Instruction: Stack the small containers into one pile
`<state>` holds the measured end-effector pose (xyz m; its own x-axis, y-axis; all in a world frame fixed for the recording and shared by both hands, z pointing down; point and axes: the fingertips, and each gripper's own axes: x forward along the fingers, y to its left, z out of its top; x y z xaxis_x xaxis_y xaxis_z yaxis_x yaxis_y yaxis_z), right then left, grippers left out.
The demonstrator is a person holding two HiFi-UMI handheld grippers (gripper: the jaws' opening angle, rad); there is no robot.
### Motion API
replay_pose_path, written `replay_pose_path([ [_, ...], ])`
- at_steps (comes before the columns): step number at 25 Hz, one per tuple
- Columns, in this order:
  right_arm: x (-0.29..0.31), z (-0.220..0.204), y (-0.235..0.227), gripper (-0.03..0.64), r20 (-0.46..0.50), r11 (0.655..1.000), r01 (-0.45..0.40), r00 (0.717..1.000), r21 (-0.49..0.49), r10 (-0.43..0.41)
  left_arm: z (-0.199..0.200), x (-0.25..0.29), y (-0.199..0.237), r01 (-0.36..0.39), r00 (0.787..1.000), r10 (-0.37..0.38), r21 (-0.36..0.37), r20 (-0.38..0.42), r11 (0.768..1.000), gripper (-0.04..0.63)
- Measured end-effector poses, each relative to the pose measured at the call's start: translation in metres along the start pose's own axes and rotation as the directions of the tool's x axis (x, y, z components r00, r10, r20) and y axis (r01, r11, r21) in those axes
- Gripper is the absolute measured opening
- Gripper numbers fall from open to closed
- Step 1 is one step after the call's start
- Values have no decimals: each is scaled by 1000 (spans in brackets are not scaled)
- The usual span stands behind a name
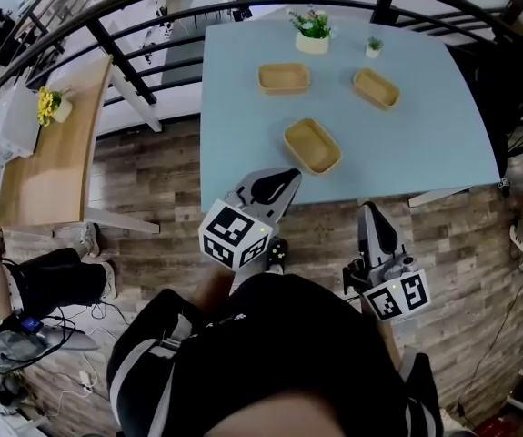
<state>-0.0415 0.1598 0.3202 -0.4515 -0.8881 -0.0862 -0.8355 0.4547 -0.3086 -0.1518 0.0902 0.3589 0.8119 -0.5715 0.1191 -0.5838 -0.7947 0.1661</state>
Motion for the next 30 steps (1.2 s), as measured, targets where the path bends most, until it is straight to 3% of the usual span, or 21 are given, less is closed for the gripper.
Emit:
replay_pose_path([
  [12, 43, -7, -6, 0, -47, 999, 18, 999, -47, -20, -1, 10, 45, 8, 1000, -8, -34, -1, 999, 20],
  [21, 45, -18, -41, 0, -85, 999, 46, 995, -7, -46, -14, 39, 47, 5, 999, -6, -30, -50, 1000, 20],
  [30, 69, 2, -84, 2, -82, 996, -75, 994, 45, 79, 2, 68, 51, -114, 992, 113, -10, -52, 993, 20],
])
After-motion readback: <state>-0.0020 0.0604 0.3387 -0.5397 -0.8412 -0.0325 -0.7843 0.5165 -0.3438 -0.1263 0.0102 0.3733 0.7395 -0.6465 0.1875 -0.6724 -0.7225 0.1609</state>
